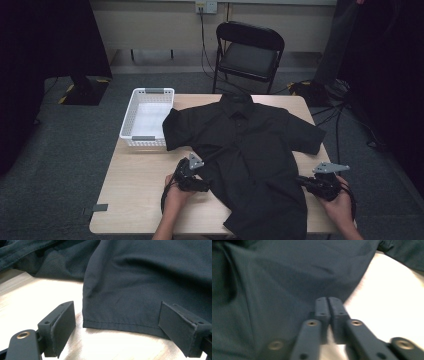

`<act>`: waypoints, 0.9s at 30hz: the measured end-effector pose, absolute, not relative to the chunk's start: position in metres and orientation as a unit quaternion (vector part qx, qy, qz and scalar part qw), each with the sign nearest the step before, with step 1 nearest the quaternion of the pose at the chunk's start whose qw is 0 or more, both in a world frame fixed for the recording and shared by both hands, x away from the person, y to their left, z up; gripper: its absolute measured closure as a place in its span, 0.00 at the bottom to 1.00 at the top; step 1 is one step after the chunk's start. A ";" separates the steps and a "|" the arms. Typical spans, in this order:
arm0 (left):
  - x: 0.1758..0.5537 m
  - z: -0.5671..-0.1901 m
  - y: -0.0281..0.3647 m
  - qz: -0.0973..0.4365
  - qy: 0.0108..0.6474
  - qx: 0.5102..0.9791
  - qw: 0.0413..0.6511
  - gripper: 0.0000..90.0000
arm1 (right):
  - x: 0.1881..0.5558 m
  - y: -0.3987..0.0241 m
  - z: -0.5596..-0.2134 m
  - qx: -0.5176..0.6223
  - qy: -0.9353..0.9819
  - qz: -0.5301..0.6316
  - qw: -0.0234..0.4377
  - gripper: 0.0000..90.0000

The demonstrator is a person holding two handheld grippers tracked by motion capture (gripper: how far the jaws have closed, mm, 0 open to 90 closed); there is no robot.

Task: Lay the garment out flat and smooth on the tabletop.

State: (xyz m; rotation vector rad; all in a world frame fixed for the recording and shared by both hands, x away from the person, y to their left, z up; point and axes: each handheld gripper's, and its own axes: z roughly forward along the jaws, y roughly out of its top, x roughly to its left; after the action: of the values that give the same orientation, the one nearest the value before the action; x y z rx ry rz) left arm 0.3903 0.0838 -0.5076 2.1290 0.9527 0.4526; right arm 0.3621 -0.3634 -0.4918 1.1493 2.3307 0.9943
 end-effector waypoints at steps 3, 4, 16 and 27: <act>0.390 -0.508 0.084 0.177 0.372 0.831 0.374 0.15 | 0.358 -0.366 -0.493 0.395 0.833 0.337 0.192 1.00; 0.390 -0.508 0.084 0.177 0.372 0.831 0.373 0.15 | 0.357 -0.367 -0.494 0.394 0.835 0.333 0.194 1.00; 0.390 -0.508 0.084 0.176 0.372 0.831 0.373 0.15 | 0.367 -0.372 -0.486 0.403 0.802 0.391 0.205 0.29; 0.390 -0.508 0.084 0.176 0.372 0.831 0.374 0.15 | 0.404 -0.354 -0.495 0.376 0.818 0.388 0.196 0.12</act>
State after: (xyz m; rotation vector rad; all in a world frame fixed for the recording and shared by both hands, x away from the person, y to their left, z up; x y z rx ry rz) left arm 0.3903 0.0837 -0.5077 2.1292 0.9533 0.4505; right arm 0.4042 -0.3541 -0.4948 1.0544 2.2908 1.0868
